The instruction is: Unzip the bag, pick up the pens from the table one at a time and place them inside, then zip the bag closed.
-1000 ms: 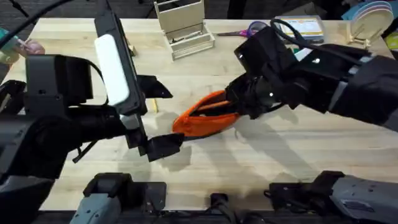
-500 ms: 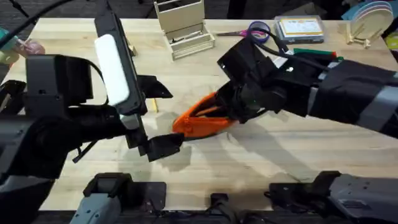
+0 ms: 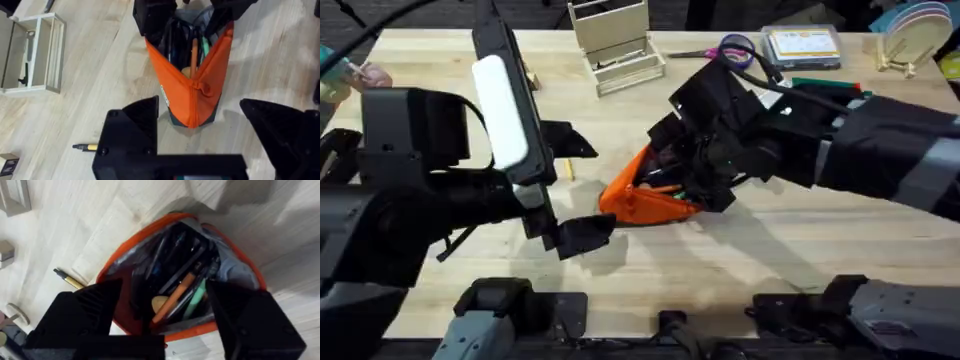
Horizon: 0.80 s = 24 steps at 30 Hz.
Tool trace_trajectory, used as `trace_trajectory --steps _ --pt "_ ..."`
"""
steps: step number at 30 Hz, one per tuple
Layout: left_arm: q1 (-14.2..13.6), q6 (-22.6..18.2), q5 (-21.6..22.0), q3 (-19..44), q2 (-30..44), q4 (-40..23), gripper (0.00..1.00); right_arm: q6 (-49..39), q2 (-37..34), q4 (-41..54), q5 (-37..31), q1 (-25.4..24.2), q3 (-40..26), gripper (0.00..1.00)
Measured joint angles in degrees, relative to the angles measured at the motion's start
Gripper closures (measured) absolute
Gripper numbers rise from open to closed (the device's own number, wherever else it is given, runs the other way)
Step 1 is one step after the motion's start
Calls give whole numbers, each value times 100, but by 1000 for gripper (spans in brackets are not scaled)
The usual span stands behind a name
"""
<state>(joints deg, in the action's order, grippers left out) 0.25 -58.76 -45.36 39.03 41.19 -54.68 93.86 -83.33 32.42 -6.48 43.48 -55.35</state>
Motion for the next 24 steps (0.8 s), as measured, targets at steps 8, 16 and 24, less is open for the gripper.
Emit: trace_trajectory --steps 8,16,24 --pt "0 -2 0 0 0 0 7 -331 135 30 -50 0 -50 5" --pt "0 0 0 0 0 0 7 -1553 660 51 -147 0 -342 5" --pt "0 0 0 0 0 0 7 -3891 1436 87 -148 0 -354 4"
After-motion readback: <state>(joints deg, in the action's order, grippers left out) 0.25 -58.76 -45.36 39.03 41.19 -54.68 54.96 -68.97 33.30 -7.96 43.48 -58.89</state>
